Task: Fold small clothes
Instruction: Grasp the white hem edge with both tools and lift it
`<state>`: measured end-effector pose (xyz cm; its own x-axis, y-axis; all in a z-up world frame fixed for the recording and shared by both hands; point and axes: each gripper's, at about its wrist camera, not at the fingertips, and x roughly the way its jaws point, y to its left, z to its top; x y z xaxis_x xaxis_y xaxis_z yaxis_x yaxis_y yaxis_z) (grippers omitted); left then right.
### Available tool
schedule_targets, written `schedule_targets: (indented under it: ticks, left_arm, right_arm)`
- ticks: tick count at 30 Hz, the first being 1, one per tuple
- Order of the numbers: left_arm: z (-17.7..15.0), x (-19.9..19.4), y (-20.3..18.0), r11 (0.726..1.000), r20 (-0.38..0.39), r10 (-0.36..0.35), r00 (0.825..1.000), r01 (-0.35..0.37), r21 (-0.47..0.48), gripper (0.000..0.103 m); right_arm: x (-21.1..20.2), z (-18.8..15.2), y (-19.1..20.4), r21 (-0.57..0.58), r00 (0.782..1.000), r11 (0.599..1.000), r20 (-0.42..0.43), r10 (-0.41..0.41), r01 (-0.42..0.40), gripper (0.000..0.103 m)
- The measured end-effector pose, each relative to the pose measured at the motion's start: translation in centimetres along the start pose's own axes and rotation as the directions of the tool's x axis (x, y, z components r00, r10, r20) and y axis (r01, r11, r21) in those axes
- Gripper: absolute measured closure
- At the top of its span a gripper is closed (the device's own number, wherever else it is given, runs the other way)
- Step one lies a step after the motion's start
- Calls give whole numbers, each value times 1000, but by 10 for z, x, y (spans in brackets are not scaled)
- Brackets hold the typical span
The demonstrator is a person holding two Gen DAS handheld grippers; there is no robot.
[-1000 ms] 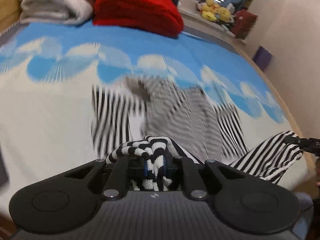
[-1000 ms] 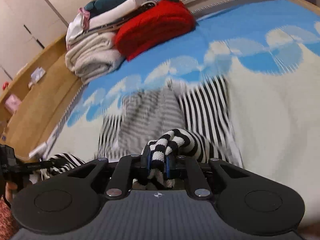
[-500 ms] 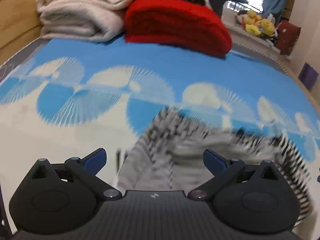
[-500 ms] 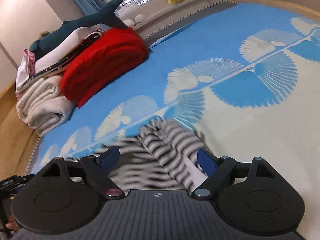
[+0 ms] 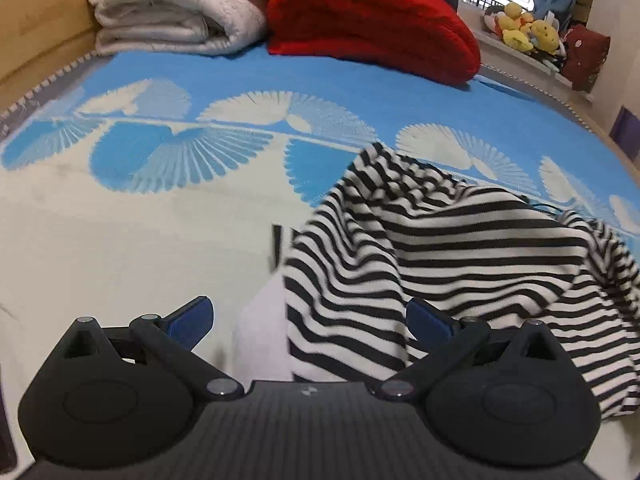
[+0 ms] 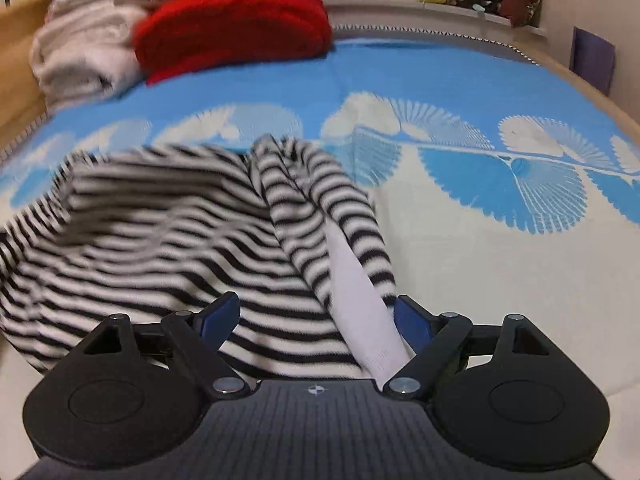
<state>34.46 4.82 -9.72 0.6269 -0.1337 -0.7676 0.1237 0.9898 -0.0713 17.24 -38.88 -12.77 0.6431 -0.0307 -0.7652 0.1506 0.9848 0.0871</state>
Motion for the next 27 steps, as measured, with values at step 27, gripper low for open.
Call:
schedule_targets:
  ticks: [27]
  left_arm:
    - [-10,-1,12,995,-1,73,997,-73,67,0]
  right_arm:
    - [12,-24,-6,34,993,999,-119,3,1,20]
